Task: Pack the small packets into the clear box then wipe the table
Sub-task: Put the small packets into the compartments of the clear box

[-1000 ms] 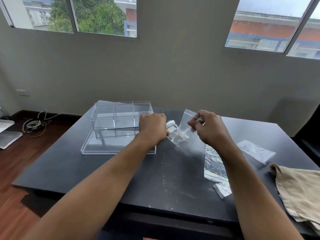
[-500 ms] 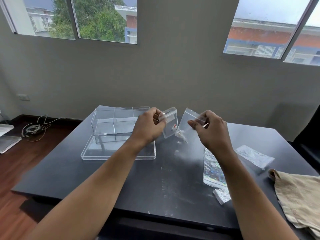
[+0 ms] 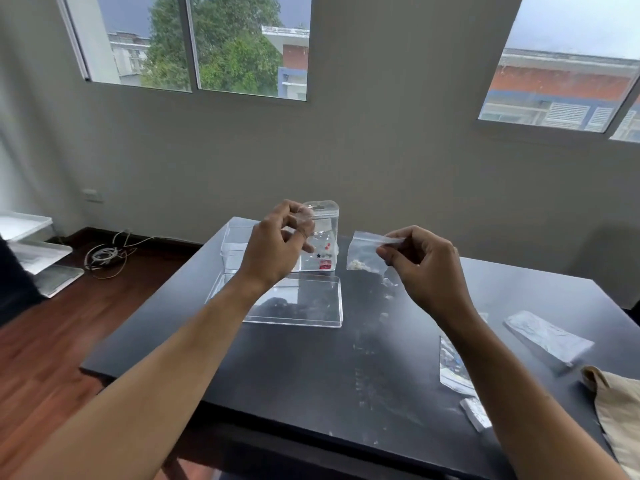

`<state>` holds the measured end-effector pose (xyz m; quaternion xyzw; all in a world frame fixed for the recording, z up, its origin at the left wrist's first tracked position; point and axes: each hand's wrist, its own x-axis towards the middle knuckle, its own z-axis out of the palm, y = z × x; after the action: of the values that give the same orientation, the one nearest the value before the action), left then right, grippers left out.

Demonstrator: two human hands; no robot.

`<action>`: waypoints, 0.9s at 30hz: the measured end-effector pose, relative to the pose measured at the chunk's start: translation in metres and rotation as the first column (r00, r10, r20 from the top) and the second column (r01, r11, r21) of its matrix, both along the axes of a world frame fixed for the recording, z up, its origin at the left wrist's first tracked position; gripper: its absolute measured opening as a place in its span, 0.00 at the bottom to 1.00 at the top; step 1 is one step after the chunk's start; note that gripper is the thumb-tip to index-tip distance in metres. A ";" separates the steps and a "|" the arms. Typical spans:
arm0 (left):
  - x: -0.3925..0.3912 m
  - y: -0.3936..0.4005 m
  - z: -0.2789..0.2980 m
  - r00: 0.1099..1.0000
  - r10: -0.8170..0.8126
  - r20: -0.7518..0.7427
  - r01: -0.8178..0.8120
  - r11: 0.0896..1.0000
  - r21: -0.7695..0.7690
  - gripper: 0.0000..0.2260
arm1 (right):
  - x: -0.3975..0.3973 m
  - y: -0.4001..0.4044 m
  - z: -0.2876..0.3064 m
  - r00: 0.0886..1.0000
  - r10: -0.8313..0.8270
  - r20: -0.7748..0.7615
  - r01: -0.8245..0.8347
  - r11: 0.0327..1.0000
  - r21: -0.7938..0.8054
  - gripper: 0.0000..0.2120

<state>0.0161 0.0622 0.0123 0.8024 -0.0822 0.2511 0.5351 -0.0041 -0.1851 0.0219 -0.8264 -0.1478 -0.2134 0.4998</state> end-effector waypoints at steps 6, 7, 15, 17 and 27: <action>0.012 0.040 -0.001 0.994 0.106 0.014 -0.106 0.994 0.030 0.09 | 0.020 0.025 0.012 0.998 0.068 0.012 -0.068 0.998 -0.008 0.03; 0.014 0.044 0.000 0.992 0.122 0.022 -0.123 0.991 0.044 0.10 | 0.027 0.031 0.012 0.997 0.071 0.006 -0.071 0.997 -0.018 0.03; 0.045 0.059 0.006 0.964 0.264 -0.019 -0.256 0.949 0.184 0.15 | 0.085 0.076 0.010 0.998 0.050 -0.039 -0.054 0.992 -0.118 0.04; 0.048 0.061 0.003 0.951 0.307 -0.017 -0.296 0.929 0.221 0.15 | 0.097 0.086 0.007 0.998 0.045 -0.054 -0.053 0.987 -0.155 0.03; 0.042 0.058 -0.020 0.951 0.306 0.041 -0.302 0.893 0.335 0.23 | 0.124 0.107 -0.011 0.992 -0.003 -0.128 -0.065 0.851 -0.521 0.22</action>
<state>0.0583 0.1198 -0.0072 0.8866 0.0059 0.3087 0.3445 0.1196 -0.0786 0.0111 -0.9403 -0.1823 -0.1053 0.2674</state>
